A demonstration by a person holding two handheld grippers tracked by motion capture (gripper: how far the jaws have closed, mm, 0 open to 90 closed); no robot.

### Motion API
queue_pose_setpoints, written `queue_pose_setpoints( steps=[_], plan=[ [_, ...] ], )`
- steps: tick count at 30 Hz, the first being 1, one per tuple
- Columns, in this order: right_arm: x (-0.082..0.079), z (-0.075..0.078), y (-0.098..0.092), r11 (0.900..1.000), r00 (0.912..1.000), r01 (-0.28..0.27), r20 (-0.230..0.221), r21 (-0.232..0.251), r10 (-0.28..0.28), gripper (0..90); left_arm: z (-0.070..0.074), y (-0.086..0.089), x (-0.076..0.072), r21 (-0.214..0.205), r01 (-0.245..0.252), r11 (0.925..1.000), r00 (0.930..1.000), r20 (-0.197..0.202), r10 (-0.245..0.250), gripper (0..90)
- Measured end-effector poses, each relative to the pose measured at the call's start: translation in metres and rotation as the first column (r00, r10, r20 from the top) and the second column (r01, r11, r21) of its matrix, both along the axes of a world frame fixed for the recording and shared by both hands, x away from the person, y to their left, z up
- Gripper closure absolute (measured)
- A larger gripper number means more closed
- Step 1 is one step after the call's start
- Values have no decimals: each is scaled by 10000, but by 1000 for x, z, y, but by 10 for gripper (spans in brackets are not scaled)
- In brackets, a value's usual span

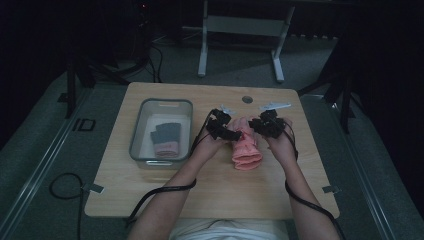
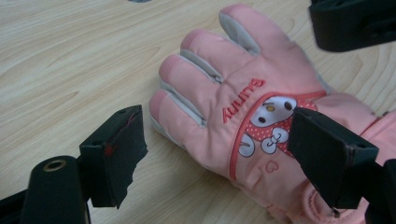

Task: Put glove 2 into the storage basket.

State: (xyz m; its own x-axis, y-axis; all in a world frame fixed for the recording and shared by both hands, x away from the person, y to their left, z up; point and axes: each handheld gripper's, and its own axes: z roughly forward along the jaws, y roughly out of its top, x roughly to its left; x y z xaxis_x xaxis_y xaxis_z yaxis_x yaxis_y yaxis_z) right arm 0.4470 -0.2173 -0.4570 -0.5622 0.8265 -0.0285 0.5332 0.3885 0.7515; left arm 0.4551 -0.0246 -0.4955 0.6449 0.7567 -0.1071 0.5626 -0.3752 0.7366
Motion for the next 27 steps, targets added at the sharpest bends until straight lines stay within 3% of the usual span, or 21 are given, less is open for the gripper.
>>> queue_pose_setpoints(
  steps=[9, 12, 16, 18, 21, 24, 27],
  plan=[
    [3, -15, 5, 9997, 9995, 75, -316, -220, -82, 586, 0, 6, 1, -203, -108, 9997, 9998, -168, 104, 186],
    [5, -27, -2, 9983, 9975, 81, -701, -579, -122, 545, -2, 8, 1, -66, -130, 9999, 9994, -307, 127, 176],
    [11, -37, -19, 9994, 9911, 98, -1325, -340, -142, 514, -9, 5, 5, -62, -178, 9998, 9973, -719, 173, 160],
    [14, -40, -23, 9990, 9879, 16, -1549, -441, -85, 489, -14, 3, 8, -322, -137, 9994, 9947, -1020, 103, 153],
    [19, -46, -29, 9999, 9801, -79, -1982, -118, 54, 462, -25, -3, 13, -462, -97, 9989, 9867, -1626, 20, 149],
    [24, -54, -31, 9995, 9663, -165, -2563, 284, 233, 447, -40, -5, 18, -639, -35, 9980, 9748, -2228, -108, 153],
    [30, -62, -33, 9962, 9475, -350, -3142, 797, 585, 476, -54, 0, 23, -1326, 7, 9912, 9605, -2758, -376, 177]
  ],
)
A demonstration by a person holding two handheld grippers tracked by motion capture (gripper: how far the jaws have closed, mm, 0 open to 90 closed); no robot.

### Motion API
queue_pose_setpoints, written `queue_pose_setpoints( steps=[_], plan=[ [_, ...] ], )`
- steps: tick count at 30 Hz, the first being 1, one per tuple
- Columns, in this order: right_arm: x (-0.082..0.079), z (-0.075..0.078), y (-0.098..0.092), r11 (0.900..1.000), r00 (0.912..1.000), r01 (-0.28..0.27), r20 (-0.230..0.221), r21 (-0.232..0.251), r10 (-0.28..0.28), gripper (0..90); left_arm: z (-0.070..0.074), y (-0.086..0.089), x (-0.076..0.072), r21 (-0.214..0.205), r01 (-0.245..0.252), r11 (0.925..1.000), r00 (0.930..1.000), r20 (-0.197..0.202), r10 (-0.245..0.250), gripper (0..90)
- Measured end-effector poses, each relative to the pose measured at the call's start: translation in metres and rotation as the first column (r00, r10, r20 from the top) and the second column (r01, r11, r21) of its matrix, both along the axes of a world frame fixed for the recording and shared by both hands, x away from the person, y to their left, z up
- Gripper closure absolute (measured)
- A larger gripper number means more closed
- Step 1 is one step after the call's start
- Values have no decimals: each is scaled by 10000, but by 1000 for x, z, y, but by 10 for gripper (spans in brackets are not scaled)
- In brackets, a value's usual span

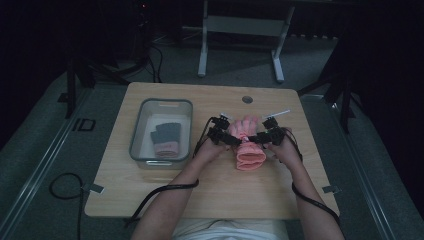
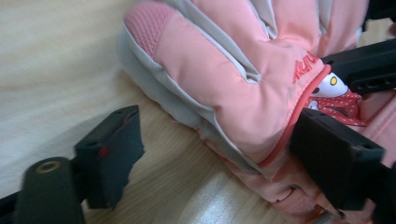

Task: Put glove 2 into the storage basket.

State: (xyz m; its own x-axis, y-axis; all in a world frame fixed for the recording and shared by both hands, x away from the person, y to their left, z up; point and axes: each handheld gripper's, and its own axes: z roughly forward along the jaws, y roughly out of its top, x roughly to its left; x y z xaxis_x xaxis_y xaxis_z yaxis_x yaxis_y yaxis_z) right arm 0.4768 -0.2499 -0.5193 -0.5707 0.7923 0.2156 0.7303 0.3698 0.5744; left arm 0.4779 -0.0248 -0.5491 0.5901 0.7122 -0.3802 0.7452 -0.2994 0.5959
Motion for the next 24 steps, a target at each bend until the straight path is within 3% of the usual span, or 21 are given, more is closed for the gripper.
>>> queue_pose_setpoints(
  steps=[2, 5, 7, 9, 16, 24],
  plan=[
    [2, -2, 0, 9996, 9995, -119, -273, 242, 126, 509, -5, 1, 2, -601, 160, 9981, 9997, -187, -171, 259],
    [2, -4, -2, 9990, 9992, -20, -387, 440, 37, 559, -7, -2, 3, -1196, 292, 9924, 9983, -458, -349, 466],
    [0, -4, -2, 9984, 9995, 145, -305, 550, -128, 591, -5, -3, 2, -1293, 385, 9909, 9981, -437, -445, 619],
    [-3, -4, -3, 9973, 9996, 241, -139, 695, -231, 620, 0, -5, 0, -1100, 427, 9930, 9983, -356, -469, 700],
    [-11, 2, -7, 9946, 9990, 378, 206, 969, -399, 660, 19, -12, -6, -625, 617, 9961, 9981, 92, -612, 750],
    [-20, 22, -8, 9907, 9959, 429, 741, 1288, -528, 671, 46, -11, -14, -535, 727, 9959, 9953, 679, -690, 754]
  ],
)
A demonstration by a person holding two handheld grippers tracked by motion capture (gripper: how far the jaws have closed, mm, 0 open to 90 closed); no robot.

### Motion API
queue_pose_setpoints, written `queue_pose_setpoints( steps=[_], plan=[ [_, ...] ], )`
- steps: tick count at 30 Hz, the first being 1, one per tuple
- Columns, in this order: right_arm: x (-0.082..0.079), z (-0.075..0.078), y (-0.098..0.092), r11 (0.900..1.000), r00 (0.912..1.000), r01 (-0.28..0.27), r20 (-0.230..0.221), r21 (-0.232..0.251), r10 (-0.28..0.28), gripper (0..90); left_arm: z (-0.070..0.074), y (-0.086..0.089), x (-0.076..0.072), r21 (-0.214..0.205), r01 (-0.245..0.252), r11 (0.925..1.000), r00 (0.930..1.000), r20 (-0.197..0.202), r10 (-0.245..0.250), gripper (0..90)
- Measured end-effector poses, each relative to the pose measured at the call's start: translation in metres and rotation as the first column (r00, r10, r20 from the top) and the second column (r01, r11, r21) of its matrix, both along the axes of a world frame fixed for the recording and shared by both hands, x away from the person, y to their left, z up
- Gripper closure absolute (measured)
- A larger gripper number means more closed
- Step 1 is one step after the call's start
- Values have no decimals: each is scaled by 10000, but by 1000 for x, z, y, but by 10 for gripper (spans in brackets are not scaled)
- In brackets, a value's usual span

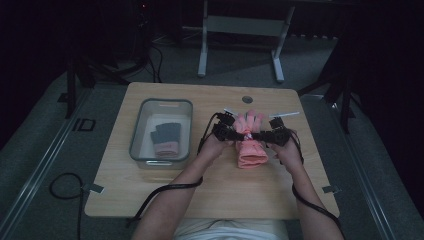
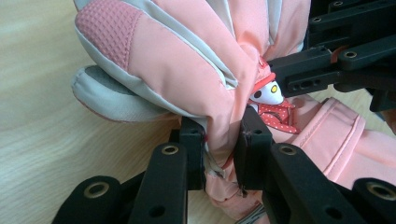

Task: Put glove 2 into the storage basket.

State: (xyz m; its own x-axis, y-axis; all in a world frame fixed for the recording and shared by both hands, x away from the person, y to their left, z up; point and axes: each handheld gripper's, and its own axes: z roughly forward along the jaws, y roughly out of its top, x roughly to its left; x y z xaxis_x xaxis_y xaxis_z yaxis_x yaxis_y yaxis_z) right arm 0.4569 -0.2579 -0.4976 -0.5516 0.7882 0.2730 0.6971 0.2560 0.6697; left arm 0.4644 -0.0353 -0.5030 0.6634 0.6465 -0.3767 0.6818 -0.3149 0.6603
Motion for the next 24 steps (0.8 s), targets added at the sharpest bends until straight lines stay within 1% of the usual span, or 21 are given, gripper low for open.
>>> queue_pose_setpoints(
  steps=[1, 3, 9, 10, 11, 12, 15, 21, 22, 23, 24],
  plan=[
    [-1, 3, 1, 10000, 9999, -21, 101, -3, 21, 671, 4, 1, -1, 64, 11, 10000, 9999, 115, -11, 753],
    [-2, 10, 3, 10000, 9997, -27, 236, 62, 26, 671, 12, 4, -2, 68, -41, 10000, 9998, 187, 39, 754],
    [-5, 30, 15, 9998, 9981, -148, 604, 109, 141, 672, 34, 18, -9, 198, -180, 9996, 9982, 583, 168, 754],
    [-5, 30, 15, 9998, 9981, -148, 604, 109, 141, 672, 34, 18, -9, 198, -180, 9996, 9982, 583, 168, 754],
    [-5, 33, 18, 9997, 9977, -202, 647, 147, 192, 672, 42, 24, -12, 168, -284, 9995, 9976, 643, 272, 754],
    [-6, 40, 24, 9994, 9971, -290, 709, 195, 275, 671, 46, 28, -13, 177, -332, 9993, 9970, 700, 319, 754],
    [-7, 51, 35, 9990, 9954, -405, 871, 203, 386, 672, 57, 39, -16, 259, -488, 9985, 9950, 880, 463, 754],
    [-3, 69, 62, 9963, 9909, -799, 1112, 303, 760, 671, 76, 67, -22, 386, -850, 9956, 9903, 1138, 801, 754],
    [-3, 69, 62, 9963, 9909, -799, 1112, 303, 760, 671, 76, 67, -22, 386, -850, 9956, 9903, 1138, 801, 754],
    [-2, 71, 67, 9957, 9901, -865, 1136, 345, 821, 671, 82, 78, -25, 320, -992, 9946, 9885, 1176, 948, 754],
    [-1, 78, 80, 9927, 9870, -1129, 1195, 428, 1071, 671, 86, 86, -26, 319, -1089, 9935, 9875, 1178, 1045, 754]
  ],
)
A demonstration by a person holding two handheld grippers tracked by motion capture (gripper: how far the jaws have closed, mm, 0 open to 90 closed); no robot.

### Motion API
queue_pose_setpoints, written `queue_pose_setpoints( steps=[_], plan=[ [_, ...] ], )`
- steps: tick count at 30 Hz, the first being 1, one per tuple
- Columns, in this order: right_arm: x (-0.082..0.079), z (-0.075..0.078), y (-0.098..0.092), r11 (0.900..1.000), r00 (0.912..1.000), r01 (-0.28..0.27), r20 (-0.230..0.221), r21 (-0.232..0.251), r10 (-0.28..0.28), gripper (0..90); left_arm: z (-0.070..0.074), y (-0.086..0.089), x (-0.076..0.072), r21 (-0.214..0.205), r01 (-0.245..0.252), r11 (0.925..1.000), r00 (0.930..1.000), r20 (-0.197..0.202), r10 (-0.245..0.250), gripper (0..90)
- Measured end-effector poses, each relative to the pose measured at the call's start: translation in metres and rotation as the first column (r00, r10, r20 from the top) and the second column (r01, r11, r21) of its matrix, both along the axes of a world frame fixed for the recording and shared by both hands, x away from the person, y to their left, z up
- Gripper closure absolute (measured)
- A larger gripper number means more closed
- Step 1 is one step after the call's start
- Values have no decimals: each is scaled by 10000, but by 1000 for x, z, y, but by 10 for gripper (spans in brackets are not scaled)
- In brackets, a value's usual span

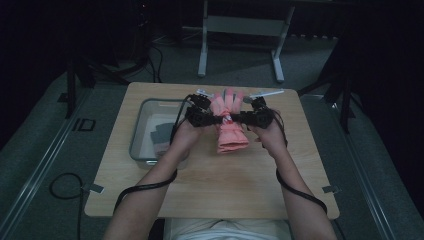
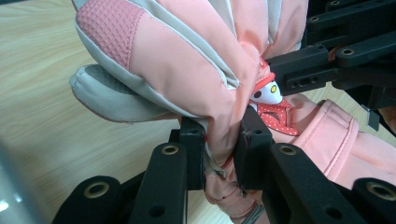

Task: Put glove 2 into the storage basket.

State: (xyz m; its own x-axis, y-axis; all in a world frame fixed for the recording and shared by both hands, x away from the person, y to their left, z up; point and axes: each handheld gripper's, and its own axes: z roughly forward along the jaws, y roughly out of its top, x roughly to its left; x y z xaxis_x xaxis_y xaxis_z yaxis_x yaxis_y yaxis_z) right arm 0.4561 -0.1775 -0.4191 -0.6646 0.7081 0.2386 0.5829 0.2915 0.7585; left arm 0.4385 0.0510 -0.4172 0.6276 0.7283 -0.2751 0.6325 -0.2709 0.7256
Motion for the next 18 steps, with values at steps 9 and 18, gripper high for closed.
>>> queue_pose_setpoints(
  steps=[9, 18],
  plan=[
    [2, 19, 48, 9987, 9986, -493, 222, 111, 490, 672, 21, 41, -9, 234, -547, 9982, 9985, 115, 545, 754],
    [7, 35, 90, 9957, 9951, -907, 414, 213, 897, 671, 41, 88, -14, 303, -1217, 9921, 9922, 291, 1208, 754]
  ],
)
